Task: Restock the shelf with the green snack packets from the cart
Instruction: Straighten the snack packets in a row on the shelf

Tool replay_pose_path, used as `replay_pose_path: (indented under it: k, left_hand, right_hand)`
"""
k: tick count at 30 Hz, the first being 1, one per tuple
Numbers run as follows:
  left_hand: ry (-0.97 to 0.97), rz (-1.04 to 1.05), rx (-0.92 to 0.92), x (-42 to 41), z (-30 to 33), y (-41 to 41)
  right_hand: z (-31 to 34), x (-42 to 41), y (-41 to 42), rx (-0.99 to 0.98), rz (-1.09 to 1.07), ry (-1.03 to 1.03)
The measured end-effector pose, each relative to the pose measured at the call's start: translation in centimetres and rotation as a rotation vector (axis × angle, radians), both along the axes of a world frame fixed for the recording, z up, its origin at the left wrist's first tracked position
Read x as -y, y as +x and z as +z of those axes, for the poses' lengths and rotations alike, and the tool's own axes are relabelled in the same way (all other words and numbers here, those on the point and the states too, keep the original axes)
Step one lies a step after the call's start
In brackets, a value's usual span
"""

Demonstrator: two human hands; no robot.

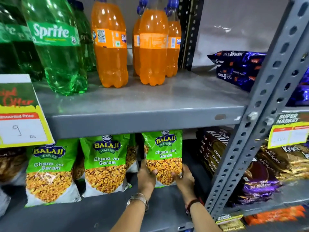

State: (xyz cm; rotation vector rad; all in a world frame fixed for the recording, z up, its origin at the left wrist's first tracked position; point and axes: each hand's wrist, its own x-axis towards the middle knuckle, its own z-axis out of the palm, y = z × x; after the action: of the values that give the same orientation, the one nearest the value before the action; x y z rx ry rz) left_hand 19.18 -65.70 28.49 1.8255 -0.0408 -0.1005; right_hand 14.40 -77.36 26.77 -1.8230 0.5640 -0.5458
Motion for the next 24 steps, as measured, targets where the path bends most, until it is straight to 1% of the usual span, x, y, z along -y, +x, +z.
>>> replay_pose_path:
  k: [3,6,7,10,11,12,14,16,18,20,21,22,24]
  left_hand:
    - [-0.016,0.025,-0.014,0.3,-0.4,0.6]
    - [-0.043,-0.022,0.017,0.0,-0.7,0.7]
    - [-0.034,-0.042,0.044,-0.2,-0.7,0.5]
    - [-0.009,-0.047,0.158,-2.1,-0.9,-0.5]
    - [-0.007,-0.033,0.203,-2.8,-0.7,-0.8]
    - [0.022,-0.011,0.255,-3.7,-0.4,-1.1]
    - [0.162,0.075,0.341,-6.5,0.1,-1.7]
    - [0.271,0.204,0.401,-9.2,0.6,-1.6]
    - [0.297,0.343,0.392,-12.5,0.9,-1.1]
    - [0.291,0.439,0.367,-15.5,0.9,-0.4]
    - [0.281,0.446,0.333,-16.6,0.5,0.1]
    - [0.259,0.408,0.289,-17.2,0.4,0.3]
    - [0.17,0.255,0.236,-17.9,-0.1,0.8]
  right_hand:
    - [-0.2,0.2,0.4,-0.004,0.036,0.015]
    - [-0.1,-0.3,0.5,-0.011,0.017,0.067]
    - [0.0,-0.6,0.4,-0.003,-0.031,0.039]
    - [0.5,-2.8,-0.5,0.012,-0.228,-0.133]
    - [0.9,-3.6,-0.7,0.065,-0.264,-0.176]
    - [1.3,-4.6,-0.7,0.127,-0.255,-0.196]
    - [1.6,-7.7,-0.4,0.212,-0.146,-0.177]
    - [1.3,-10.0,0.4,0.234,0.002,-0.126]
    - [0.7,-12.2,1.4,0.187,0.158,-0.047]
    - [0.0,-13.7,2.3,0.082,0.288,-0.018]
    - [-0.3,-14.3,2.7,0.017,0.355,-0.032]
    - [-0.6,-14.7,3.1,-0.04,0.417,-0.044]
    - [-0.7,-15.6,3.7,-0.096,0.473,-0.08]
